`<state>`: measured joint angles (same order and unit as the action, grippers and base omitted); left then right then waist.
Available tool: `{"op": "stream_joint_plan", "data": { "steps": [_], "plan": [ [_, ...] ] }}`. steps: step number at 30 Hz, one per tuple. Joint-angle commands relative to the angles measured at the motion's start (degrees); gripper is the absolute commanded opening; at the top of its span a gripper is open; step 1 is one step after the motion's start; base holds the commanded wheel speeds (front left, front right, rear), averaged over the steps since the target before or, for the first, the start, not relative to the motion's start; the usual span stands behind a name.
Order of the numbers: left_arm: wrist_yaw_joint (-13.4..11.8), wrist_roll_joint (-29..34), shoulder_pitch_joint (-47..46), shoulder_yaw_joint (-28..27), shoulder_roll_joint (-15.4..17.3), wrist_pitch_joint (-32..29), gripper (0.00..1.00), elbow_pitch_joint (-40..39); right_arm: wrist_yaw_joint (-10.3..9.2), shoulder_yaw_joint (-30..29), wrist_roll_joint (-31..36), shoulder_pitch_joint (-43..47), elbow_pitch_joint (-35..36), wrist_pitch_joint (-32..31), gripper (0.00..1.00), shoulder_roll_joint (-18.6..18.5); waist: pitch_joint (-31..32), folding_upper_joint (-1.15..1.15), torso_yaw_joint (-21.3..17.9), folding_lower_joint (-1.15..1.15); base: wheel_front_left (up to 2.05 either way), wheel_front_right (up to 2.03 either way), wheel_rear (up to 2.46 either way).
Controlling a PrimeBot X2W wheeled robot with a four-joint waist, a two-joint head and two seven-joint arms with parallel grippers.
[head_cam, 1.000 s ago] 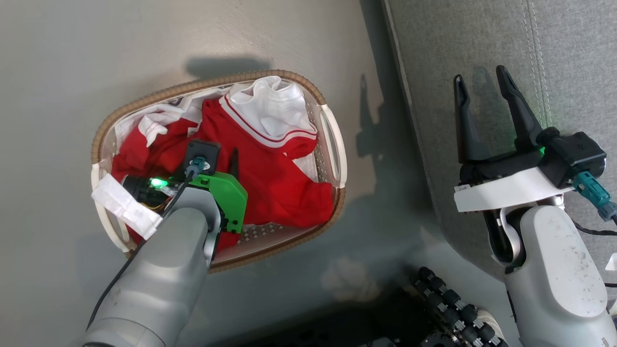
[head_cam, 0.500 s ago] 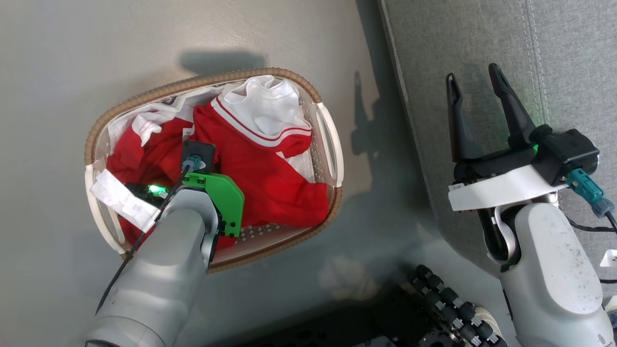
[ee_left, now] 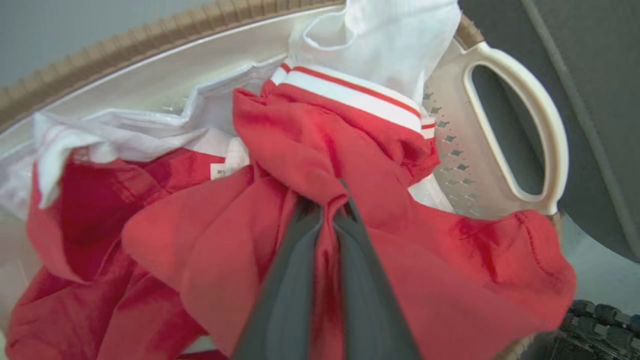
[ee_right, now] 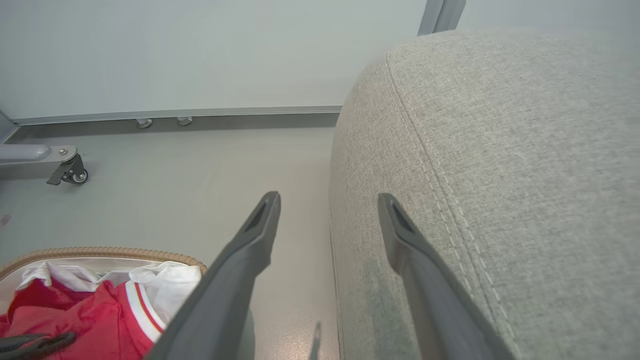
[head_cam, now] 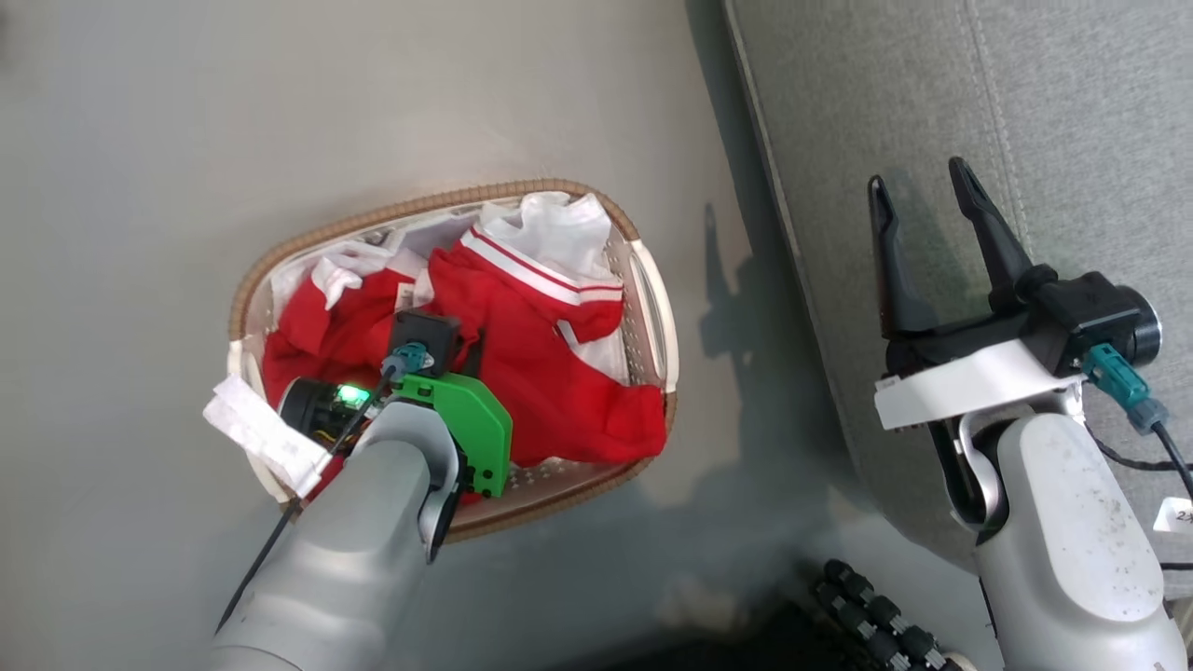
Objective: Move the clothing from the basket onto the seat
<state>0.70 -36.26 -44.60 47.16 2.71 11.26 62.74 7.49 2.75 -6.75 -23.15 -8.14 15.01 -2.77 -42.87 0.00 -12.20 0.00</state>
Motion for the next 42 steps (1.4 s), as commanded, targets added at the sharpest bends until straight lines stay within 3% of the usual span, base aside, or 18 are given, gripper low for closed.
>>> {"op": "stream_joint_plan", "data": {
  "steps": [1, 14, 25, 33, 42],
  "plan": [
    [0.37, -0.89, 1.09, 0.49, 0.32, 0.76, 0.00, -0.68, 0.00, -0.38, 0.80, 1.32, -0.41, 0.27, 1.00, -0.21, 4.99, 0.00, 2.20, 0.00, 0.00, 0.00, 0.00],
    [0.85, -3.45, 3.36, 4.20, 0.26, 3.97, 0.00, -8.00, -0.01, -2.04, 4.46, 8.69, -3.18, 0.27, 1.00, -0.22, 22.66, 0.00, 7.50, 0.00, 0.00, 0.00, 0.00],
    [1.51, 2.25, 2.28, 2.33, 1.90, 3.97, 0.00, -14.17, -0.01, -0.36, 5.16, 15.07, -4.64, 0.27, 1.00, -0.22, 35.92, 0.00, 8.92, 0.00, 0.00, 0.00, 0.00],
    [3.11, 4.08, -2.68, 2.12, 4.37, 3.78, 0.00, -15.48, -0.01, 1.72, 5.40, 17.89, -5.12, 0.27, 1.00, -0.22, 41.75, 0.00, 9.14, 0.00, 0.00, 0.00, 0.00],
    [4.64, 3.42, -9.73, 2.03, 5.93, -0.10, 0.00, -19.08, -0.01, 5.24, 6.37, 15.45, -4.67, 0.27, 1.00, -0.22, 43.30, 0.00, 9.14, 0.00, 0.00, 0.00, 0.00]
  ]
}}
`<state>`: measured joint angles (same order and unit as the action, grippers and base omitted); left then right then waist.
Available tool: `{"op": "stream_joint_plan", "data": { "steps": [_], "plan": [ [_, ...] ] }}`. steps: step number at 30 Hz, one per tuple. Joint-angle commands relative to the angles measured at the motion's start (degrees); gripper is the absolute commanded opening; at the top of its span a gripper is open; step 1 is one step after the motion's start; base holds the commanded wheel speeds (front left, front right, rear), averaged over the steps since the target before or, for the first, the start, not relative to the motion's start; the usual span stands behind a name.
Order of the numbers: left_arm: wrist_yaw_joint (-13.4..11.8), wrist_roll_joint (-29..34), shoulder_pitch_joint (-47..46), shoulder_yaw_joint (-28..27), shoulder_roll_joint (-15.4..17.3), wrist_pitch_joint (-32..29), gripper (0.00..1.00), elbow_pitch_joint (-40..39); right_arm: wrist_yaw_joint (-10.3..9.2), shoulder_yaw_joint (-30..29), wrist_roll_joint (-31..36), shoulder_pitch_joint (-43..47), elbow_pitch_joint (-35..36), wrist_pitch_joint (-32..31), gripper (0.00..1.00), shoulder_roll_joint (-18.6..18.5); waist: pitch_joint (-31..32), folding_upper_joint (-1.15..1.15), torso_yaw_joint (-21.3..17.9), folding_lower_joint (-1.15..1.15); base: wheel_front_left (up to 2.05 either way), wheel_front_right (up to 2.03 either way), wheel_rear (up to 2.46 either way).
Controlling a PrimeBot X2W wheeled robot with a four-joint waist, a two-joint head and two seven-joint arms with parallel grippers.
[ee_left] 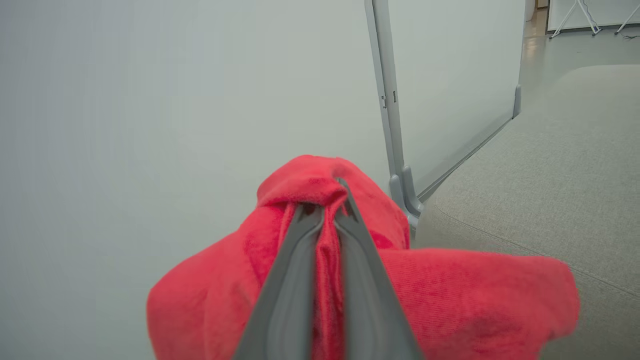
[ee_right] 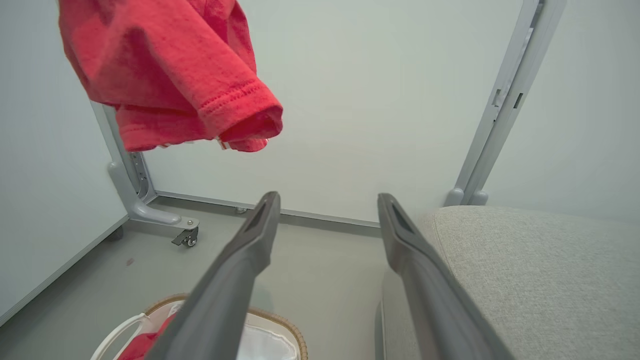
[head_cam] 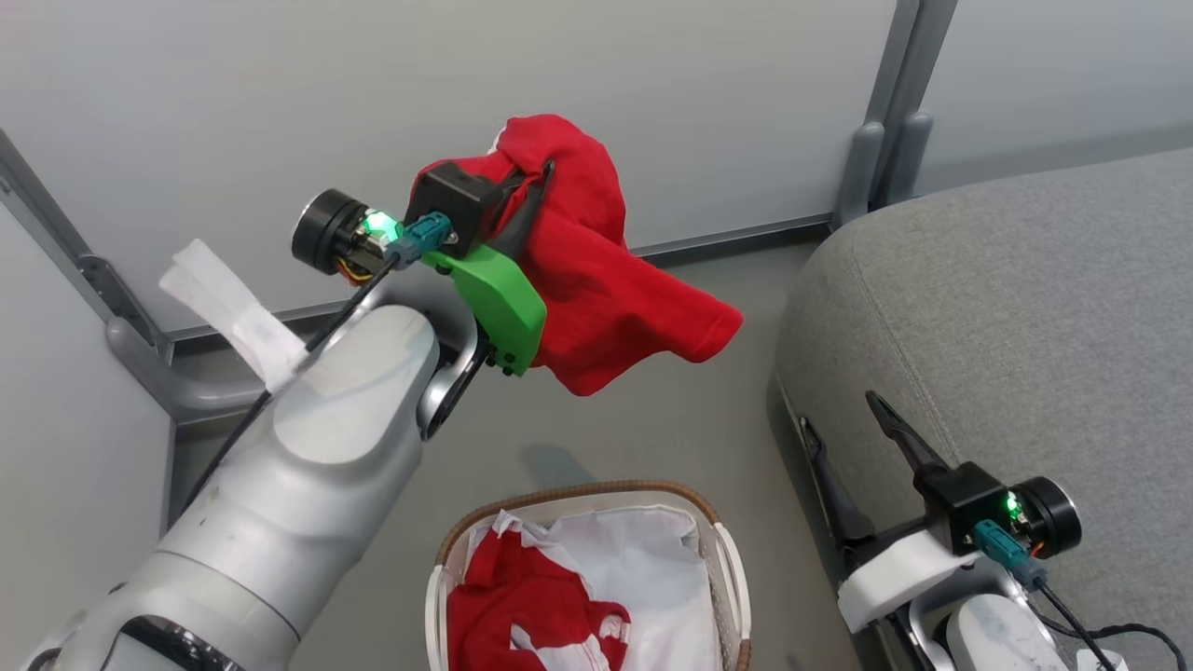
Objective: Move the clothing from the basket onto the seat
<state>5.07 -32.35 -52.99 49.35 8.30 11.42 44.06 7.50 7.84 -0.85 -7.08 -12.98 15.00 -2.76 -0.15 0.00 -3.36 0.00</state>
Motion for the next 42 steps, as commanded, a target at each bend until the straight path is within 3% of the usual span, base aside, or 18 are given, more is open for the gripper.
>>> {"op": "stream_joint_plan", "data": {
  "steps": [1, 13, 24, 35, 36, 37, 39, 40, 42],
  "plan": [
    [0.36, -0.47, -1.72, -0.10, 0.41, -0.57, 0.00, -0.89, -0.02, 0.55, 0.59, -0.93, 0.14, 0.28, 1.00, -0.22, 0.64, 0.00, 0.35, 0.00, 0.00, 0.00, 0.00],
    [0.23, -1.46, -3.50, 0.49, 0.72, -4.21, 0.00, -6.67, -0.02, 6.71, 3.02, -7.60, -2.56, 0.28, 1.00, -0.23, 1.58, 0.00, 1.91, 0.00, 0.00, 0.00, 0.00],
    [-0.09, -2.14, -1.61, 1.39, 1.04, -5.74, 0.00, -10.40, -0.02, 5.12, 5.74, -14.97, -4.77, 0.27, 1.00, -0.20, 1.98, 0.00, 3.79, 0.00, 0.00, 0.00, 0.00],
    [-0.15, -3.27, 0.44, 2.09, 1.05, -5.94, 0.00, -12.48, -0.03, 13.02, 6.11, -19.23, -7.69, 0.27, 1.00, -0.22, 2.74, 0.00, 4.31, 0.00, 0.00, 0.00, 0.00],
    [-0.17, -3.40, 0.76, 2.16, 1.02, -5.91, 0.00, -12.62, -0.03, 13.56, 5.50, -19.58, -8.33, 0.27, 0.67, -0.24, 2.86, 0.00, 4.33, 0.00, 0.00, 0.00, 0.00],
    [-0.19, -3.53, 1.08, 2.25, 1.06, -5.88, 0.00, -12.73, -0.03, 13.89, 5.05, -20.00, -8.75, 0.27, 0.43, -0.25, 2.94, 0.00, 4.34, 0.00, 0.00, 0.00, 0.00],
    [-0.18, -3.86, 1.67, 2.36, 1.24, -5.71, 0.00, -12.90, -0.03, 14.41, 4.51, -20.47, -9.35, 0.27, 0.14, -0.23, 3.07, 0.00, 4.33, 0.00, 0.00, 0.00, 0.00],
    [-0.18, -4.02, 1.94, 2.38, 1.33, -5.64, 0.00, -12.97, -0.03, 14.55, 4.33, -20.57, -9.54, 0.27, 0.00, -0.23, 3.10, 0.00, 4.33, 0.00, 0.00, 0.00, 0.00],
    [-0.25, -4.32, 2.50, 2.36, 1.44, -5.48, 0.00, -13.12, -0.03, 14.77, 3.95, -20.71, -9.86, 0.28, 0.00, -0.23, 3.16, 0.00, 4.33, 0.00, 0.00, 0.00, 0.00]
  ]
}}
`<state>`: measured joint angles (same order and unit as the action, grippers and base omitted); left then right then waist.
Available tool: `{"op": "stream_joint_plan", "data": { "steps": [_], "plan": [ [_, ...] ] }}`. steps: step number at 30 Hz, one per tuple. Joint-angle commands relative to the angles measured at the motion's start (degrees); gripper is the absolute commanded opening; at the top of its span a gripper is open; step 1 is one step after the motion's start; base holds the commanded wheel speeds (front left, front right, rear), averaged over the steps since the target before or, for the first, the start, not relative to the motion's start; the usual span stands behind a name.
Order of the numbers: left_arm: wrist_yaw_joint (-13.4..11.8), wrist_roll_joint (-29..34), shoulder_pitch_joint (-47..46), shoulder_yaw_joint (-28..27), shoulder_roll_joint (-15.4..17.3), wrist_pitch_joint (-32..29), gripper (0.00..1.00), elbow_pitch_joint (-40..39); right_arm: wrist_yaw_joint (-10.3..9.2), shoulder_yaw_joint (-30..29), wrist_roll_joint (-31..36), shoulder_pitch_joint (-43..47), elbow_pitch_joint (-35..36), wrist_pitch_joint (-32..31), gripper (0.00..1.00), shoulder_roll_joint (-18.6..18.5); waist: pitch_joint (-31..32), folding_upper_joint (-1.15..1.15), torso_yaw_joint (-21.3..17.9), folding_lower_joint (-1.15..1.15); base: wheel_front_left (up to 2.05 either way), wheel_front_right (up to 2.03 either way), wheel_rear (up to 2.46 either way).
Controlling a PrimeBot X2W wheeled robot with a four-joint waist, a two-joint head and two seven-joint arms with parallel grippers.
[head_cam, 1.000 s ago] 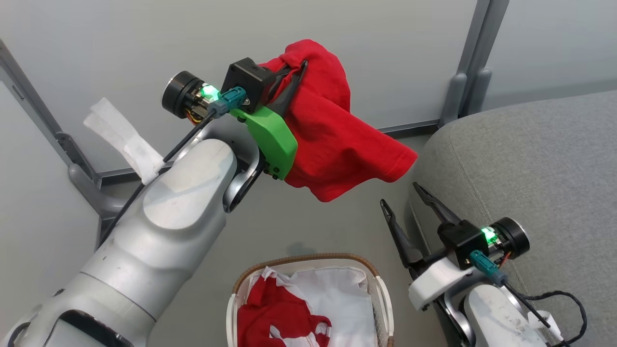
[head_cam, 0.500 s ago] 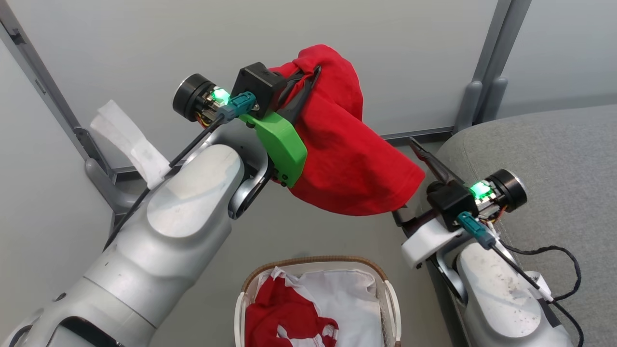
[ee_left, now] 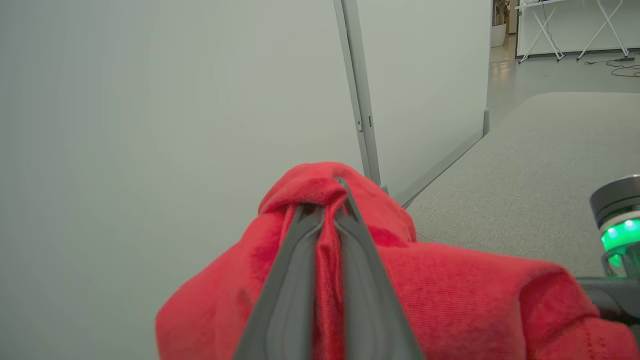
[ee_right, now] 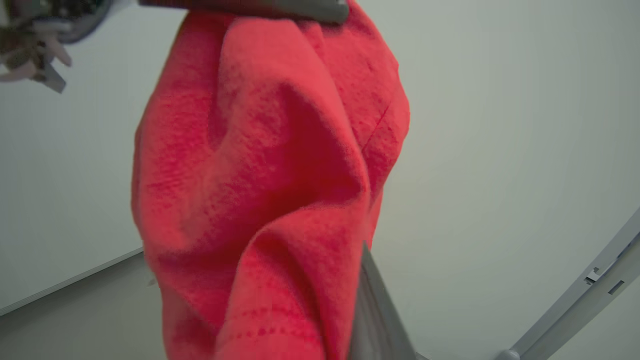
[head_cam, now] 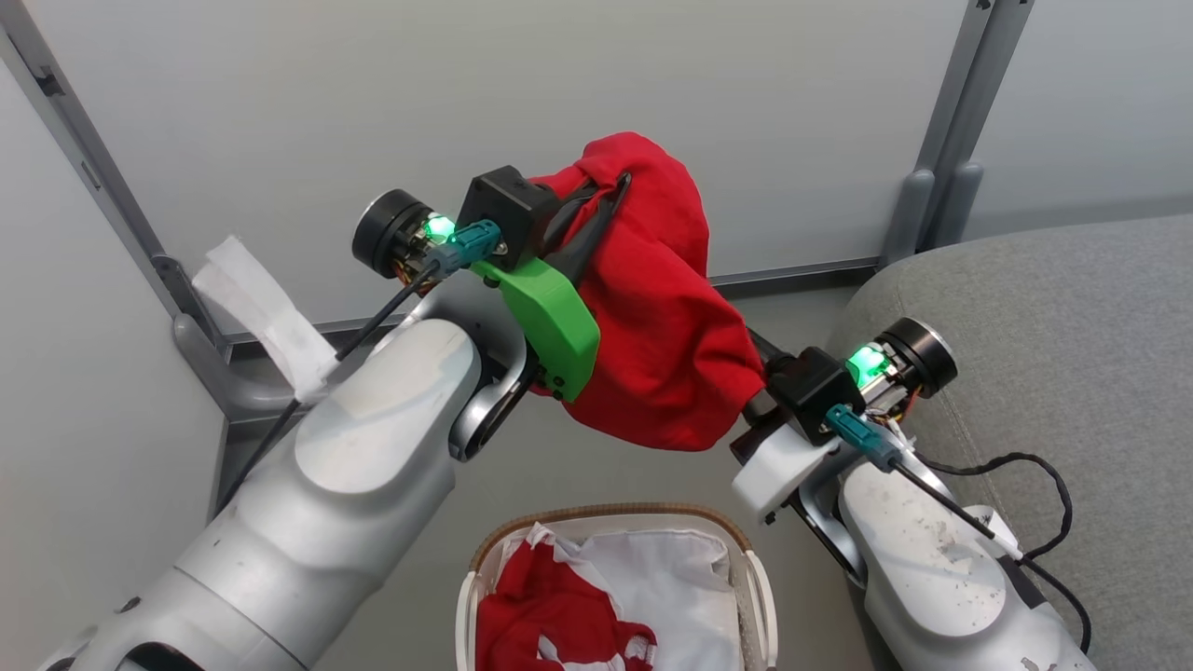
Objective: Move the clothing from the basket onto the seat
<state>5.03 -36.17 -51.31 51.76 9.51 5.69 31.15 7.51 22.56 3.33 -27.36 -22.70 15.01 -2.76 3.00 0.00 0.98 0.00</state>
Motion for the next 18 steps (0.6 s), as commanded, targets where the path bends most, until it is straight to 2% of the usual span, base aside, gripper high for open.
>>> {"op": "stream_joint_plan", "data": {
  "steps": [1, 8, 9, 10, 11, 12, 13, 18],
  "plan": [
    [-0.11, -0.78, 1.16, -0.17, 0.23, 0.73, 0.00, -0.44, -0.04, 0.11, -0.39, -0.51, -0.29, 0.26, 0.00, -0.23, 0.02, 0.00, -0.01, 0.00, 0.00, 0.00, 0.00],
    [0.40, -2.02, 4.00, -0.56, 0.51, 3.47, 0.00, -0.48, -0.04, -0.69, -0.85, -0.28, -0.40, 0.26, 0.00, -0.23, 0.01, 0.00, -0.22, 0.00, 0.00, 0.00, 0.00],
    [0.48, -2.38, 4.57, -0.53, 0.47, 4.21, 0.08, -0.41, -0.04, -0.98, -0.96, -0.22, -0.30, 0.26, 0.00, -0.22, -0.01, 0.00, -0.27, 0.00, 0.00, 0.00, 0.00],
    [0.48, -2.70, 5.23, -0.65, 0.41, 4.65, 0.30, -0.21, -0.04, -1.25, -0.96, -0.19, -0.19, 0.26, 0.00, -0.22, -0.03, 0.00, -0.31, 0.00, 0.00, 0.00, 0.00],
    [0.59, -2.90, 6.01, -0.63, 0.42, 5.25, 0.41, 0.03, -0.04, -1.65, -0.90, -0.15, -0.04, 0.26, 0.00, -0.22, -0.07, 0.00, -0.37, 0.00, 0.00, 0.00, 0.00],
    [0.66, -3.16, 6.64, -0.60, 0.36, 5.74, 0.67, 0.21, -0.04, -1.99, -0.84, -0.12, 0.09, 0.26, 0.00, -0.22, -0.11, 0.00, -0.41, 0.00, 0.00, 0.00, 0.00],
    [0.71, -3.41, 7.47, -0.78, 0.18, 6.41, 1.00, 0.44, -0.04, -2.48, -0.65, -0.10, 0.19, 0.26, 0.00, -0.22, -0.17, 0.00, -0.44, 0.00, 0.00, 0.00, 0.00],
    [0.49, -4.20, 11.65, -1.64, -0.88, 8.66, 1.00, 2.02, -0.04, -5.30, 0.49, -0.06, 0.90, 0.26, 0.00, -0.21, -0.50, 0.00, -0.60, 0.00, 0.00, 0.00, 0.00]
  ]
}}
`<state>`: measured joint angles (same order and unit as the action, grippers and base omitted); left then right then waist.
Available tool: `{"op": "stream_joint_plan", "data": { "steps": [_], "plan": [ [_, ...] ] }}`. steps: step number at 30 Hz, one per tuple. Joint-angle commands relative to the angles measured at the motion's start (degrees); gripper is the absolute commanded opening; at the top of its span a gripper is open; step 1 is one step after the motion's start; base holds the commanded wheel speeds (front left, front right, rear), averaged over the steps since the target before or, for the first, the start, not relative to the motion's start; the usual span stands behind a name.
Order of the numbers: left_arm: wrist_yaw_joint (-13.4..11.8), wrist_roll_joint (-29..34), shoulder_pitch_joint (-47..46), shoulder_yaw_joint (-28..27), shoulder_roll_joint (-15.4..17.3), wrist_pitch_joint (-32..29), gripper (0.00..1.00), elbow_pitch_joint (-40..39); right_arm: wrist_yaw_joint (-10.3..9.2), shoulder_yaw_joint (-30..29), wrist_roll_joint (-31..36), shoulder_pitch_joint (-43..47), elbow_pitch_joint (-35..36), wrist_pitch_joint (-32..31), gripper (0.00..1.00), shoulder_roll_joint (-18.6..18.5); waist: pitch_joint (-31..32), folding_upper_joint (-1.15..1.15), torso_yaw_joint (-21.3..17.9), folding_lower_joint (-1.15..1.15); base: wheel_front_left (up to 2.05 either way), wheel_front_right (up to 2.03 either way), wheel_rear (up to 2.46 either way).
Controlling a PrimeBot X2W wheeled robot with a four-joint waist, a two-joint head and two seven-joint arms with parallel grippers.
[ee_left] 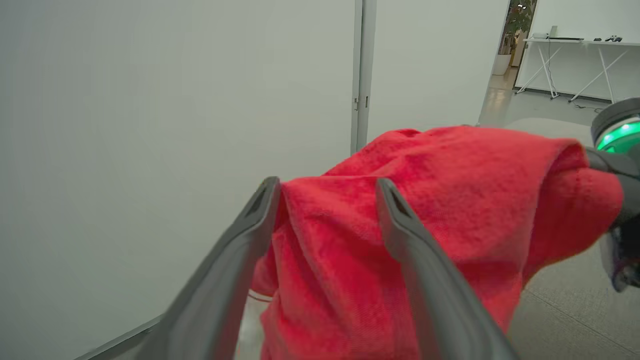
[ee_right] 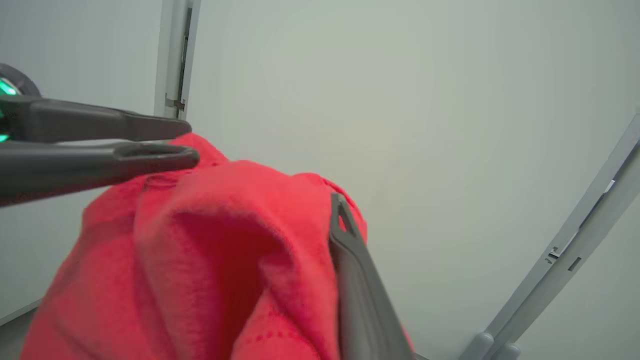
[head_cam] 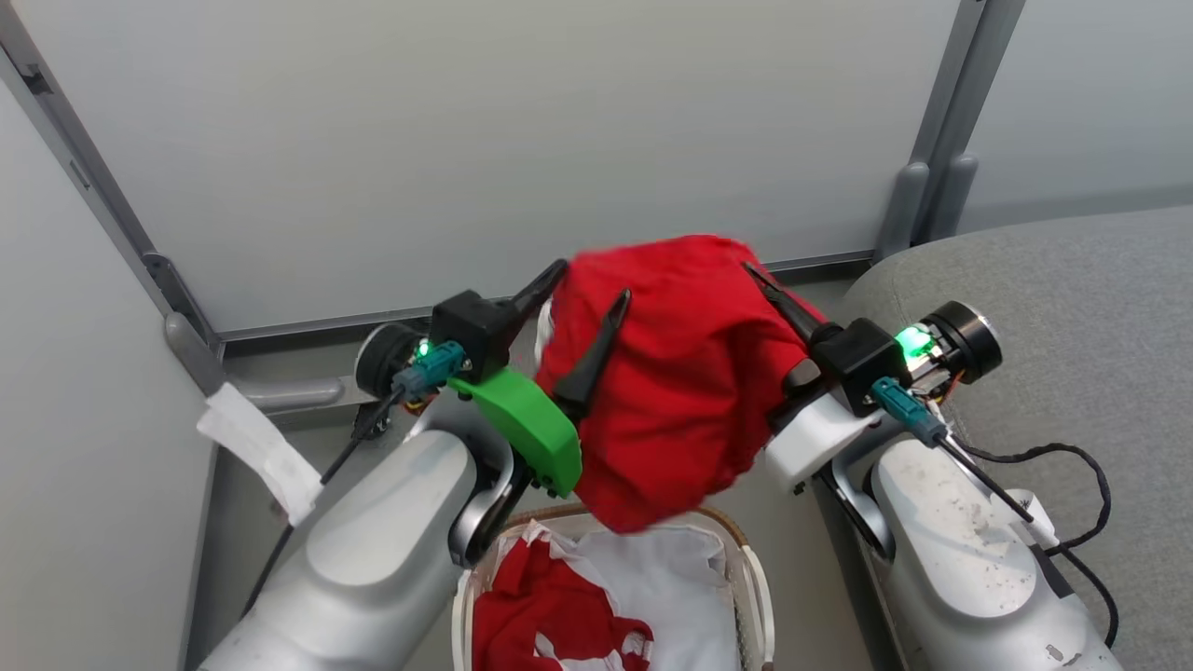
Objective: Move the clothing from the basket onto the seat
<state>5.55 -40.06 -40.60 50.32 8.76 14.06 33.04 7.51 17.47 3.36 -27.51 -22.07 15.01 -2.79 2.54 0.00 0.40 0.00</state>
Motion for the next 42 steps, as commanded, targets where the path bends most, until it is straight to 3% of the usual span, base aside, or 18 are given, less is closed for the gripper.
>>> {"op": "stream_joint_plan", "data": {
  "steps": [1, 6, 13, 23, 33, 42],
  "plan": [
    [-0.20, -0.23, 1.98, -0.44, -0.28, 0.66, 1.00, 0.58, -0.04, -0.94, 0.69, 0.18, 0.46, 0.27, 0.00, -0.19, -0.07, 0.00, -0.05, 0.00, 0.00, 0.00, 0.00],
    [-0.32, 0.12, 7.08, -2.22, -1.44, 1.20, 1.00, 2.04, -0.04, -4.22, 2.13, 1.16, 1.45, 0.27, 0.00, -0.18, -0.36, 0.00, 0.09, 0.00, 0.00, 0.00, 0.00],
    [0.46, 4.97, 14.93, -9.69, -2.74, 1.08, 1.00, -2.49, -0.04, -8.78, 4.51, 2.69, 3.00, 0.27, 0.00, -0.19, -1.28, 0.00, -0.41, 0.00, 0.00, 0.00, 0.00],
    [1.58, 11.37, 20.57, -15.51, -4.58, 1.10, 1.00, -4.53, -0.05, -13.96, 6.44, 2.60, 4.72, 0.27, 0.00, -0.20, -3.01, 0.00, -2.94, 0.00, 0.00, 0.00, 0.00],
    [1.99, 14.78, 22.13, -17.74, -5.62, 1.08, 1.00, -7.22, -0.05, -16.98, 8.45, -0.92, 5.88, 0.27, 0.00, -0.30, -6.87, 0.00, -10.46, 0.00, 0.00, 0.00, 0.00],
    [1.99, 13.46, 20.08, -15.50, -5.73, 1.08, 1.00, -8.69, -0.05, -19.58, 8.87, -2.79, 6.95, 0.27, 0.00, -1.94, -10.56, 0.00, -18.54, 0.00, 0.00, 0.00, 0.00]
  ]
}}
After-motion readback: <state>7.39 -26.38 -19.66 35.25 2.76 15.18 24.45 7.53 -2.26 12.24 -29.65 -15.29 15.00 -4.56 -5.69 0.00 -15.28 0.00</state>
